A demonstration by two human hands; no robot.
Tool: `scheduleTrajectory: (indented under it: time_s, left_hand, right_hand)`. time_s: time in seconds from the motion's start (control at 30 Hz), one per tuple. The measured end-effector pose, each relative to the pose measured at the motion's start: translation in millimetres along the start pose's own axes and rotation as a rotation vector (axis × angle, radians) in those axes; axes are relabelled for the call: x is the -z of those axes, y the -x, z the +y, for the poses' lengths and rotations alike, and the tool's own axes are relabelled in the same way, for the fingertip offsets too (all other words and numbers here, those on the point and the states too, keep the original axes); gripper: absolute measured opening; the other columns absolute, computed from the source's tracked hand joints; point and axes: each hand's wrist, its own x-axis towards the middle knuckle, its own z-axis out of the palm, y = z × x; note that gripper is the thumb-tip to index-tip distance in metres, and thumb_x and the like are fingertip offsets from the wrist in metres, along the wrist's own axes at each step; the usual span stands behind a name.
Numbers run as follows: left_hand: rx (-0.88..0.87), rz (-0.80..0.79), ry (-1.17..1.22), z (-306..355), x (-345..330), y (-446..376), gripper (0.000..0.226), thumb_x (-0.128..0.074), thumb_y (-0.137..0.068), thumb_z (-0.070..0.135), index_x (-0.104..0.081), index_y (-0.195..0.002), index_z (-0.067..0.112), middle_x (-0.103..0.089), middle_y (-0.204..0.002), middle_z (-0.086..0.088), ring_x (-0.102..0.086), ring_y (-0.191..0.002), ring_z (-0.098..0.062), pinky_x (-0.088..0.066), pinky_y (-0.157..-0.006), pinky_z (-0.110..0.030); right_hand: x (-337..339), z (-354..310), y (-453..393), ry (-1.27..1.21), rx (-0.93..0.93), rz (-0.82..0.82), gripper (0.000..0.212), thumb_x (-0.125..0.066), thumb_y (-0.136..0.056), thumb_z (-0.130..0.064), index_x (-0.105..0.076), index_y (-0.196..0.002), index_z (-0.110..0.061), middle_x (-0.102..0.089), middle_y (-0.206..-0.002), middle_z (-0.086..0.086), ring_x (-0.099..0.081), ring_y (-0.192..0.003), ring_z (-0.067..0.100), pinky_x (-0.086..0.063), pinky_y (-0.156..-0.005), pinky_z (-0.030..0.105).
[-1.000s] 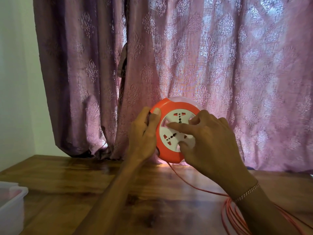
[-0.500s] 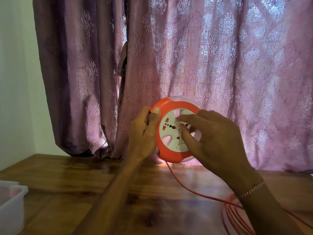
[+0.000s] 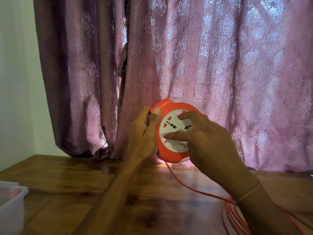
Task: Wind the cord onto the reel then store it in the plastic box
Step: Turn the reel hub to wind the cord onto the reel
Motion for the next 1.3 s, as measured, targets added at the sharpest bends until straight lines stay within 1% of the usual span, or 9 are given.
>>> scheduleTrajectory:
  time_s: [0.2, 0.3, 0.43, 0.6, 0.73, 0.8, 0.93, 1.1, 1.3]
  left_hand:
    - [-0.001, 0.019, 0.003, 0, 0, 0, 0.039, -0.047, -0.100, 0.051, -0.058, -0.089, 0.015, -0.069, -0.082, -0.014, -0.069, -0.076, -0.034, -0.058, -0.067, -0.056]
    - [-0.011, 0.032, 0.006, 1, 0, 0, 0.042, -0.047, -0.099, 0.053, -0.055, -0.087, 0.014, -0.065, -0.080, -0.021, -0.063, -0.073, -0.039, -0.054, -0.067, -0.059]
    - [-0.005, 0.051, 0.028, 3, 0, -1, 0.044, -0.047, -0.101, 0.048, -0.052, -0.085, 0.007, -0.060, -0.079, -0.024, -0.053, -0.068, -0.019, -0.051, -0.066, -0.051]
    - [0.010, 0.065, 0.062, 4, 1, -1, 0.047, -0.047, -0.101, 0.050, -0.054, -0.088, 0.005, -0.064, -0.085, -0.025, -0.061, -0.074, -0.038, -0.054, -0.069, -0.056]
    - [0.010, 0.058, 0.077, 4, 3, -3, 0.057, -0.045, -0.096, 0.058, -0.054, -0.093, 0.002, -0.065, -0.091, -0.028, -0.063, -0.085, -0.047, -0.055, -0.074, -0.061]
    - [0.004, 0.060, 0.070, 6, 3, -3, 0.056, -0.045, -0.097, 0.057, -0.053, -0.093, 0.001, -0.064, -0.090, -0.029, -0.062, -0.084, -0.047, -0.054, -0.073, -0.060]
    - [0.010, 0.055, 0.053, 7, 3, -2, 0.046, -0.046, -0.102, 0.047, -0.054, -0.091, 0.003, -0.065, -0.088, -0.027, -0.063, -0.083, -0.046, -0.054, -0.070, -0.060]
    - [0.006, 0.048, 0.021, 7, 2, -1, 0.044, -0.046, -0.101, 0.047, -0.056, -0.091, 0.005, -0.068, -0.087, -0.021, -0.067, -0.081, -0.036, -0.056, -0.069, -0.053]
    - [0.007, 0.047, 0.036, 6, 1, 0, 0.048, -0.046, -0.099, 0.052, -0.056, -0.091, 0.006, -0.067, -0.086, -0.024, -0.067, -0.080, -0.042, -0.057, -0.067, -0.056]
  right_hand:
    - [-6, -5, 4, -0.008, -0.160, 0.066, 0.060, -0.073, -0.073, -0.031, -0.059, -0.126, -0.055, -0.059, -0.104, 0.003, -0.066, -0.078, 0.026, -0.049, -0.054, 0.030]
    - [-11, -11, 2, -0.010, -0.283, 0.094, 0.058, -0.065, -0.076, -0.058, -0.053, -0.132, -0.054, -0.063, -0.098, 0.003, -0.067, -0.075, 0.030, -0.053, -0.059, 0.035]
    - [-12, -14, -3, -0.002, -0.343, 0.186, 0.060, -0.051, -0.082, -0.076, -0.059, -0.132, -0.043, -0.073, -0.086, -0.004, -0.069, -0.075, 0.026, -0.050, -0.058, 0.030]
    - [-11, -9, -2, -0.045, -0.287, 0.230, 0.051, -0.060, -0.087, -0.063, -0.063, -0.127, -0.032, -0.071, -0.091, -0.006, -0.065, -0.086, 0.021, -0.050, -0.061, 0.031]
    - [-9, -4, -2, -0.195, -0.133, 0.258, 0.024, -0.052, -0.091, -0.024, -0.066, -0.111, -0.025, -0.061, -0.112, 0.001, -0.055, -0.105, 0.024, -0.055, -0.069, 0.039]
    - [-9, -2, 0, -0.230, -0.044, 0.149, 0.041, -0.041, -0.080, -0.020, -0.065, -0.110, -0.035, -0.054, -0.133, 0.004, -0.052, -0.120, 0.027, -0.056, -0.072, 0.039]
    - [-11, -1, -1, -0.124, -0.012, -0.017, 0.066, -0.067, -0.064, -0.002, -0.069, -0.116, -0.043, -0.049, -0.144, 0.007, -0.050, -0.125, 0.034, -0.056, -0.073, 0.043]
    - [-5, -5, -1, -0.030, -0.023, 0.074, 0.054, -0.041, -0.076, -0.021, -0.071, -0.113, -0.046, -0.057, -0.131, 0.006, -0.054, -0.112, 0.032, -0.053, -0.070, 0.037]
    - [-9, -9, 2, -0.004, -0.135, 0.093, 0.055, -0.054, -0.078, -0.029, -0.058, -0.128, -0.051, -0.054, -0.114, 0.005, -0.060, -0.107, 0.027, -0.052, -0.061, 0.032]
